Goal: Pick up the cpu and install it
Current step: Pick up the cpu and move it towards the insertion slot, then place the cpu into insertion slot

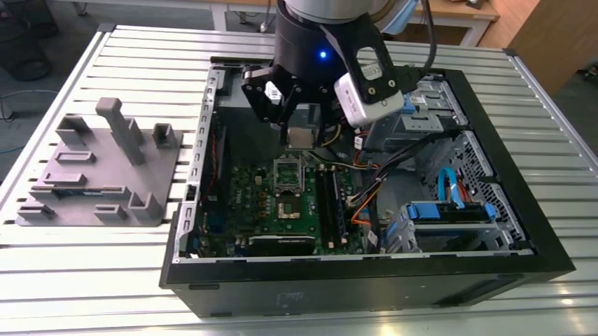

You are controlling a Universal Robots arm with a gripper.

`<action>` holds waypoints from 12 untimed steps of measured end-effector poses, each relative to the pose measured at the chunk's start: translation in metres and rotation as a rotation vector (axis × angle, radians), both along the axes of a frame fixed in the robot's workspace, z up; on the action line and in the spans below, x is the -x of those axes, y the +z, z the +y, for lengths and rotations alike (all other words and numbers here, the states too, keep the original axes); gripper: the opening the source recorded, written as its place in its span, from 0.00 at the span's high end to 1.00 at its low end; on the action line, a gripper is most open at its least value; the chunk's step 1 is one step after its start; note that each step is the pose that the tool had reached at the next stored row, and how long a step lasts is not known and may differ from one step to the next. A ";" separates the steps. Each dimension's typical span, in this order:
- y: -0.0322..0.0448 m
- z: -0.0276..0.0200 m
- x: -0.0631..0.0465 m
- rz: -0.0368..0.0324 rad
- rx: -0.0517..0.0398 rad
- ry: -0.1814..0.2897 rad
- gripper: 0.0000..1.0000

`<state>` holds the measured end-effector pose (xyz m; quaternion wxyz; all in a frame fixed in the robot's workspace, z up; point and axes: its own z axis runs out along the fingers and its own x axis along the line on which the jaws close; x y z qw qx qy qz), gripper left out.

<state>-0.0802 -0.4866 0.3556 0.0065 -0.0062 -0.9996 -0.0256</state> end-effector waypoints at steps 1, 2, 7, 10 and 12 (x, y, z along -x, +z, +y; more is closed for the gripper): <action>0.0054 0.0000 0.000 0.0000 0.0000 0.000 0.53; 0.0056 0.0000 0.000 0.0000 0.0000 0.000 0.53; 0.0064 0.0000 0.000 0.0000 0.0000 0.000 0.53; 0.0069 0.0000 0.000 0.0000 0.0000 0.000 0.53; 0.0084 0.0000 0.000 0.0000 0.0000 0.000 0.53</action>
